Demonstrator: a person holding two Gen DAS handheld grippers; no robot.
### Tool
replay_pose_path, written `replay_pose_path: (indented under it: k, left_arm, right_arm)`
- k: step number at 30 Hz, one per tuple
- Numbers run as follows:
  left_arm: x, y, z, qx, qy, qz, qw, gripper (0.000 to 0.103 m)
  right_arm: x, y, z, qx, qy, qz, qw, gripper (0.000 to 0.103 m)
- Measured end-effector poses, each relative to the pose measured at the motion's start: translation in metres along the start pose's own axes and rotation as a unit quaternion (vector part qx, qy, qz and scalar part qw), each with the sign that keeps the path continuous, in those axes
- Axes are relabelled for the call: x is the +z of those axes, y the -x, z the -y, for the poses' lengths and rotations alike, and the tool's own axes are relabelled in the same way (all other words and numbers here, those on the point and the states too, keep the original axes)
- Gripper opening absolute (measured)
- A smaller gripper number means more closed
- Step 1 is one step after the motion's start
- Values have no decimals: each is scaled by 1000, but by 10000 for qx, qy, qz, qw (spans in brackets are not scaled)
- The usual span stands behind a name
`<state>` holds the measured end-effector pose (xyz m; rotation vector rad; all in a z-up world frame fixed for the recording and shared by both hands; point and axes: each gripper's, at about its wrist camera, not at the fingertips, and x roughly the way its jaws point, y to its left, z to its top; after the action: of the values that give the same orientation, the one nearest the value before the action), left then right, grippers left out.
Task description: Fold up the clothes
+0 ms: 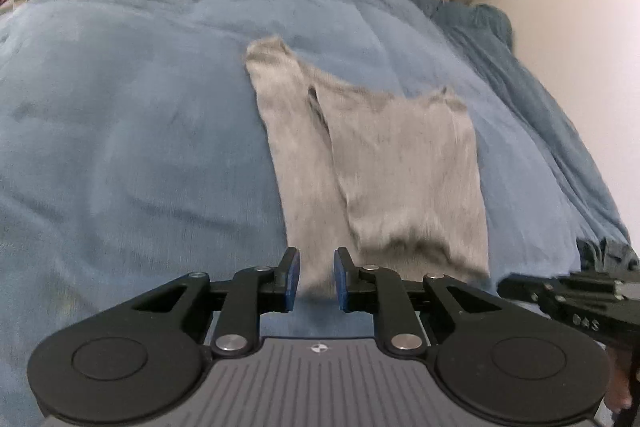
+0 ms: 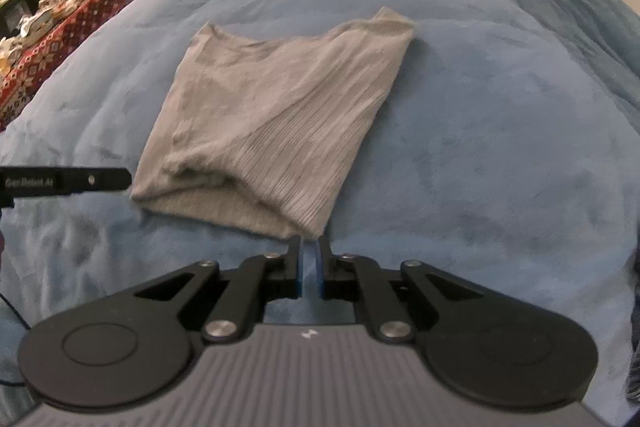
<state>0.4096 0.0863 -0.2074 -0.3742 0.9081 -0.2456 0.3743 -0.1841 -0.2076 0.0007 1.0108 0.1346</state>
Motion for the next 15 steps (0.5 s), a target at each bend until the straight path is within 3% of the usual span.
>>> replay_pose_path:
  k: [6, 10, 15]
  left_arm:
    - [40, -22, -9, -8, 164, 457, 9988, 16]
    - [51, -49, -17, 58, 78, 125, 9999, 16]
    - [25, -40, -11, 286, -376, -115, 9988, 23]
  right_arm:
    - [3, 2, 2, -124, 9, 103, 9999, 12]
    - [3, -2, 0, -110, 9, 72, 9999, 12]
    - [0, -9, -3, -129, 76, 1, 9999, 12]
